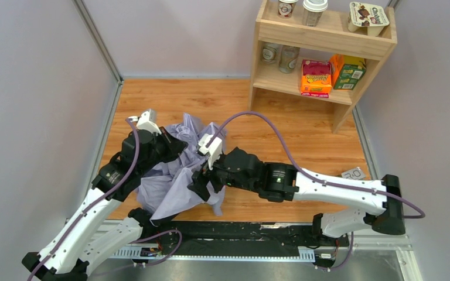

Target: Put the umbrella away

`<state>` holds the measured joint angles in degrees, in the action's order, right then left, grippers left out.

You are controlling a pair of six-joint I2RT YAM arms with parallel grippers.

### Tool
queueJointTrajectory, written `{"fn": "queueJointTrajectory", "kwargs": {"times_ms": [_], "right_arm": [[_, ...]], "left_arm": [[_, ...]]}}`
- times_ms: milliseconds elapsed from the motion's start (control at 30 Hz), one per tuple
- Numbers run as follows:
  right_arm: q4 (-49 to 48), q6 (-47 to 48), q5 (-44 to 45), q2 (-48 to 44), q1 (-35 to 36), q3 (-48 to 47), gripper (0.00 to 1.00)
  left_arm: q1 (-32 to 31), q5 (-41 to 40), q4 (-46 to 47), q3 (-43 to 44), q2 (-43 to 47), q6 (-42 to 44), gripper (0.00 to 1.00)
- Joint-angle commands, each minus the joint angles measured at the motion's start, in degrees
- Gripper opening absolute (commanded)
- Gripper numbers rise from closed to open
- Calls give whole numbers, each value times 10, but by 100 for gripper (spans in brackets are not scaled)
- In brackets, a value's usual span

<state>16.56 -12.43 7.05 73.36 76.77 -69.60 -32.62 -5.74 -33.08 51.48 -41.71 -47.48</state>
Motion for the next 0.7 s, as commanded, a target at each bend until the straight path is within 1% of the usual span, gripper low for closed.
{"fn": "queueJointTrajectory", "kwargs": {"times_ms": [0, 33, 133, 233, 300, 400, 467, 567, 667], "right_arm": [[-7, 26, 45, 31, -2, -26, 81], [-6, 34, 49, 36, -3, -26, 79], [-15, 53, 84, 40, -19, -21, 75], [-27, 78, 50, 35, -70, -12, 75], [-33, 87, 0, 40, -104, -8, 79], [-44, 109, -61, 49, -129, -7, 87], [-57, 110, -125, 55, -144, -4, 90], [-52, 118, -181, 64, -162, -4, 94], [-58, 122, -235, 60, -180, 10, 100]], "left_arm": [[0, 13, 9, 51, 9, -18, 0], [0, 20, 6, 54, 9, -18, 0], [0, 45, 4, 59, 8, -9, 0], [0, 93, -4, 66, -6, 17, 0], [0, 118, -8, 72, -10, 24, 0], [0, 157, 0, 71, -13, 20, 0], [0, 183, 27, 61, -10, 6, 0], [0, 219, 78, 44, -6, -2, 0], [0, 255, 119, 35, -2, 12, 0]]}}
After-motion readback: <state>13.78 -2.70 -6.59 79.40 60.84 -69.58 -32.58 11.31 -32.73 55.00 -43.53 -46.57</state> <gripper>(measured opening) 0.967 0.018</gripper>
